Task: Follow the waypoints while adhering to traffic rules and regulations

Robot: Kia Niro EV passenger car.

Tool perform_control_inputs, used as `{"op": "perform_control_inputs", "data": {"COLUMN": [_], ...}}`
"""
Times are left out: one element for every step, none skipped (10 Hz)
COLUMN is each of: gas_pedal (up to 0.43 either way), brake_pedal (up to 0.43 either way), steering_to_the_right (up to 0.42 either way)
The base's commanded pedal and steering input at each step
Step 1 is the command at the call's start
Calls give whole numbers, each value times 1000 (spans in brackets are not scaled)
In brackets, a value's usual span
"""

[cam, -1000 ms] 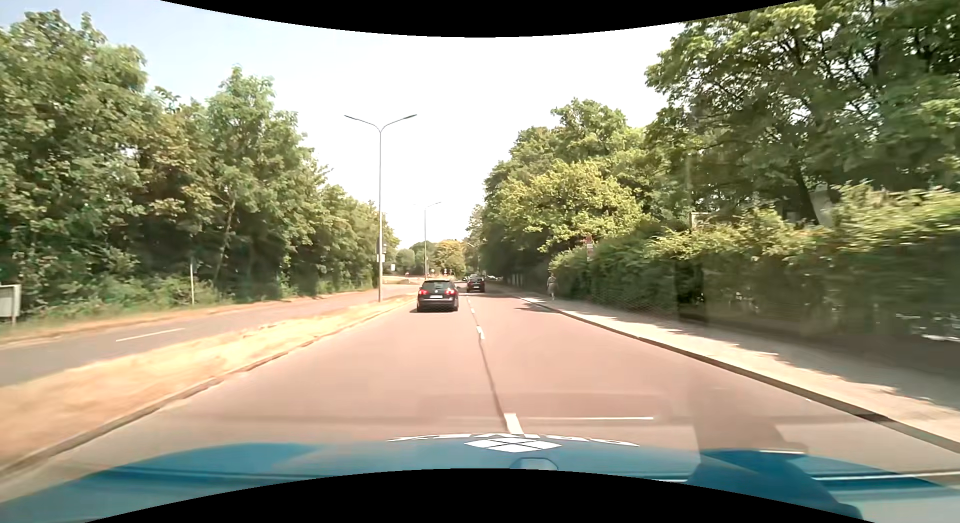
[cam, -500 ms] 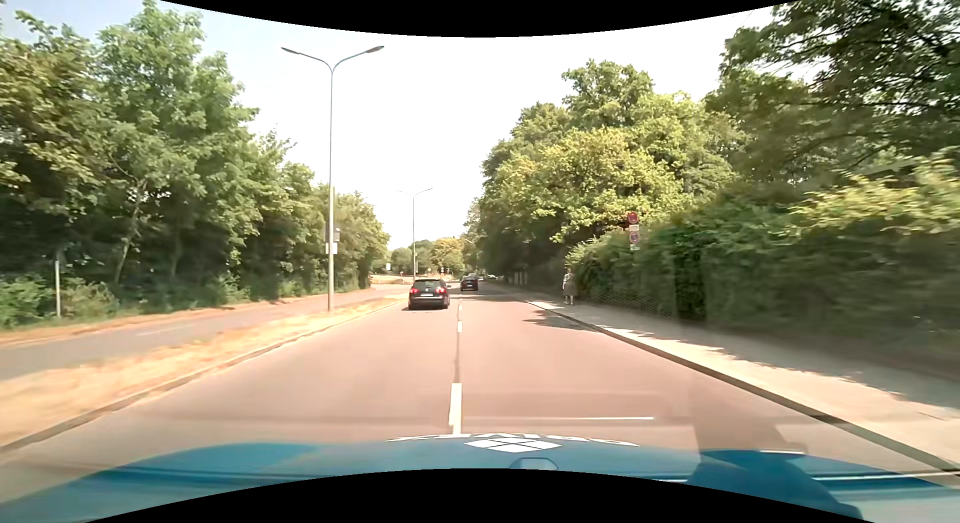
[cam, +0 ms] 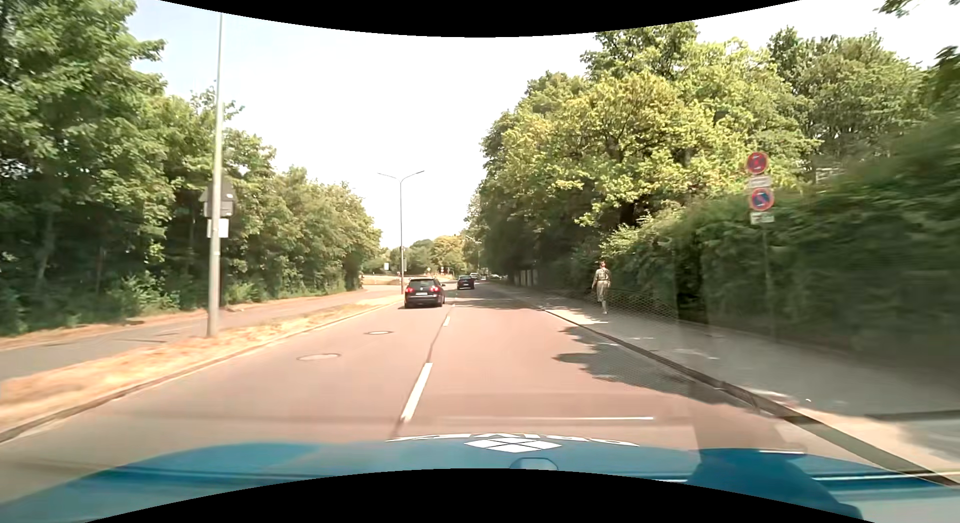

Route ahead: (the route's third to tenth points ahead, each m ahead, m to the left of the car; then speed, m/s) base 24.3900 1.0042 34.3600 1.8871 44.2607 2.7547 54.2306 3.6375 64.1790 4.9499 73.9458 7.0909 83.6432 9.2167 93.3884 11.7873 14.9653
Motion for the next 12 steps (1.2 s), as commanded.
{"op": "perform_control_inputs", "data": {"gas_pedal": [0,0,0,0,0,0,0,0,0,0,0,0], "brake_pedal": [152,152,152,152,152,152,152,152,152,152,152,152], "steering_to_the_right": [-13,-13,-14,-15,-14,-14,-14,-14,-15,-14,-15,-14]}}
